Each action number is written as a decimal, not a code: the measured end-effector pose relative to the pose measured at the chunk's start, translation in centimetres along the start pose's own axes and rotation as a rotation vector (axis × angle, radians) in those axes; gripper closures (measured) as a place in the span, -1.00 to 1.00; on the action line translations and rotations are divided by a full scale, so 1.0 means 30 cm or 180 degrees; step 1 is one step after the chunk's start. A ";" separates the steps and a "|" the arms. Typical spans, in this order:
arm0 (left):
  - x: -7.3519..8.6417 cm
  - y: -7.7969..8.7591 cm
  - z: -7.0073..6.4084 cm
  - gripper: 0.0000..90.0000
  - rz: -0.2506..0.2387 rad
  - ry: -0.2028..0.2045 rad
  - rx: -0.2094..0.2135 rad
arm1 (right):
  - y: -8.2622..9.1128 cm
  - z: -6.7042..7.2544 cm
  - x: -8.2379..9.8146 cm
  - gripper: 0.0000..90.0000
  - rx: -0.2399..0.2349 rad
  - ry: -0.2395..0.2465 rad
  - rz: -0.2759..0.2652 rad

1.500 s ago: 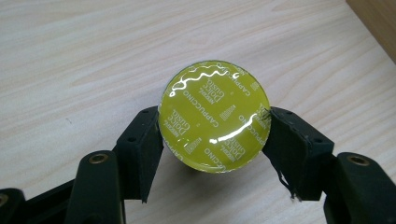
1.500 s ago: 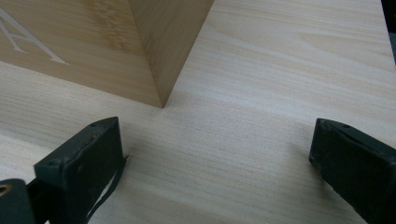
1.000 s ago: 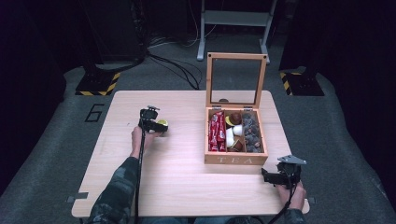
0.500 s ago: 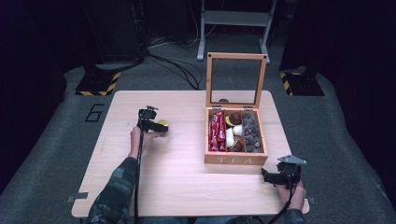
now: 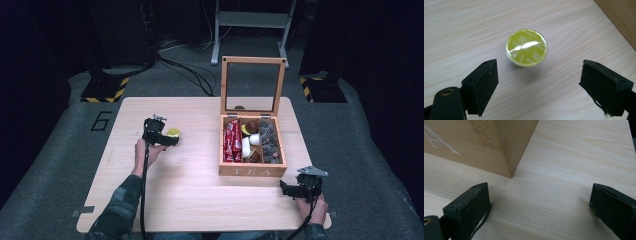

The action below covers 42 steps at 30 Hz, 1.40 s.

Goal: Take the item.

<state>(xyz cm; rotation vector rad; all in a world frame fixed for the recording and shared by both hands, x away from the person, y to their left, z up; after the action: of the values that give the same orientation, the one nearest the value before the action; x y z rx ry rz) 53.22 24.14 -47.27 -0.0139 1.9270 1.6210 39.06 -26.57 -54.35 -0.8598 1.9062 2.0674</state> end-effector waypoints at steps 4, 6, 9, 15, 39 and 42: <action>0.027 0.044 -0.008 -0.69 -0.0060 -0.0074 -0.0043 | 0.000 0.001 0.000 -0.95 0.0005 -0.0008 -0.0001; 0.047 0.077 -0.020 -0.69 -0.0151 -0.0120 -0.0087 | 0.000 0.001 0.000 -0.95 0.0004 -0.0012 -0.0004; 0.064 0.106 -0.031 -0.71 -0.0199 -0.0180 -0.0096 | 0.000 0.000 0.000 -0.95 0.0004 -0.0003 -0.0001; 0.114 0.185 -0.067 -0.73 -0.0317 -0.0337 -0.0178 | 0.000 0.001 0.000 -0.95 0.0005 -0.0012 -0.0004; 0.496 0.241 -0.052 -0.78 -0.0447 -0.0111 -0.0364 | 0.000 0.002 0.000 -0.95 0.0009 -0.0018 -0.0001; 0.544 0.199 -0.028 -0.81 -0.0333 -0.0051 -0.0343 | 0.000 0.002 0.000 -0.95 0.0008 -0.0019 -0.0002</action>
<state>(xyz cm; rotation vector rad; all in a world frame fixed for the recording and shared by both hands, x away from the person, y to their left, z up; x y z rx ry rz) 37.31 30.89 -49.31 -0.1427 1.7944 1.6478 39.05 -26.51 -54.34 -0.8525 1.9047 2.0646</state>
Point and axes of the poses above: each handheld gripper's, and its own axes: y roughly backward along the jaws, x roughly out of its underside, z roughly to its left, the point moved 2 cm from there along -y, roughly forward along the jaws, and after that the axes turned 14 degrees about z, right-handed, at the moved point
